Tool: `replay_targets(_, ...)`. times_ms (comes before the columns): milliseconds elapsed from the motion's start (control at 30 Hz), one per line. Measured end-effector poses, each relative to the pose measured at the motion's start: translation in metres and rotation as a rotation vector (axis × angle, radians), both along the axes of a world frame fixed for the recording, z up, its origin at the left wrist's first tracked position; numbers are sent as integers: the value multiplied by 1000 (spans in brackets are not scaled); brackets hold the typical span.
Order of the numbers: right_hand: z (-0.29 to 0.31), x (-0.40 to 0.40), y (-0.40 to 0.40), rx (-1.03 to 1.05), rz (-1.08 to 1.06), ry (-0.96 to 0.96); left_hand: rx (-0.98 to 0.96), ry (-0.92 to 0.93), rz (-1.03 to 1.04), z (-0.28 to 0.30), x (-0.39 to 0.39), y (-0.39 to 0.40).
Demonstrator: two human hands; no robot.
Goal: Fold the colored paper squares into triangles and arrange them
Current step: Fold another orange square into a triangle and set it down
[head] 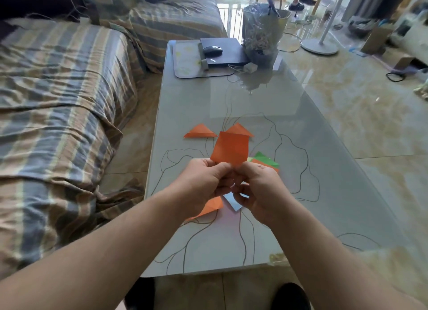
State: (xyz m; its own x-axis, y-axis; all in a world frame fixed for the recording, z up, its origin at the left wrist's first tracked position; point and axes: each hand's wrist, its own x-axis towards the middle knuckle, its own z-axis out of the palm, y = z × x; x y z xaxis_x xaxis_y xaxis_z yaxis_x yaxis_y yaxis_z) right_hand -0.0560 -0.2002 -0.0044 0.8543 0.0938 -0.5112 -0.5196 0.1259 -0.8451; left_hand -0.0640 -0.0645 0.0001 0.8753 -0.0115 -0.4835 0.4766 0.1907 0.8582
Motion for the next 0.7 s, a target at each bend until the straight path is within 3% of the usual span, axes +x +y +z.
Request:
replay_targets(133, 2, 1, -5, 38, 10, -14, -48, -47, 4, -1, -2, 0)
replay_targets(300, -5, 1, -7, -58, 26, -71, -164, 20, 63, -13, 0, 1)
replay_targets(700, -2, 12, -2, -89, 29, -105, -142, -38, 102, -13, 7, 15)
